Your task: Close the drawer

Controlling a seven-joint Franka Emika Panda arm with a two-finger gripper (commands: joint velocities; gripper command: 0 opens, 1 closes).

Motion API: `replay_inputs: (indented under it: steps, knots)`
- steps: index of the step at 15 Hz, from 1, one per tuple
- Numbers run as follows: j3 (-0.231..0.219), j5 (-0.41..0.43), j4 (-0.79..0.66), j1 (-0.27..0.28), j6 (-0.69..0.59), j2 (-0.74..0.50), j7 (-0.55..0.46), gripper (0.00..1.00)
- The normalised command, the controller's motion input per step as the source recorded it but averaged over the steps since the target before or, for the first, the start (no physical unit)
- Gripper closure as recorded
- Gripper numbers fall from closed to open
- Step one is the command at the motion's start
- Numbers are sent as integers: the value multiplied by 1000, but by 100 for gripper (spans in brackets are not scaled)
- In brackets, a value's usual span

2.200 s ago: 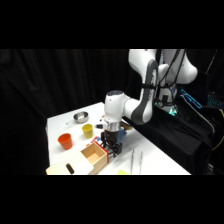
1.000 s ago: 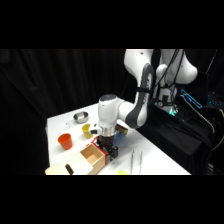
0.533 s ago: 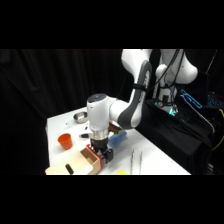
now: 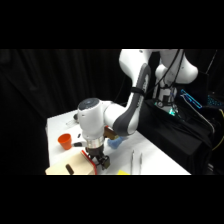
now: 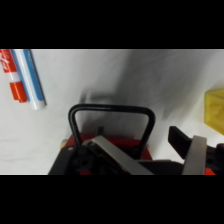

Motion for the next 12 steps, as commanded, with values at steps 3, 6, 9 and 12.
replay_inputs:
  steps: [3, 6, 9, 12]
  knots:
    - [-70, -138, 461, 132, -223, 188, 106, 0]
    - [-68, -129, 395, 123, -212, 147, 103, 0]
    - [-92, -147, 104, 139, -225, -78, 143, 0]
    - [-109, -177, -153, 158, -271, -316, 183, 0]
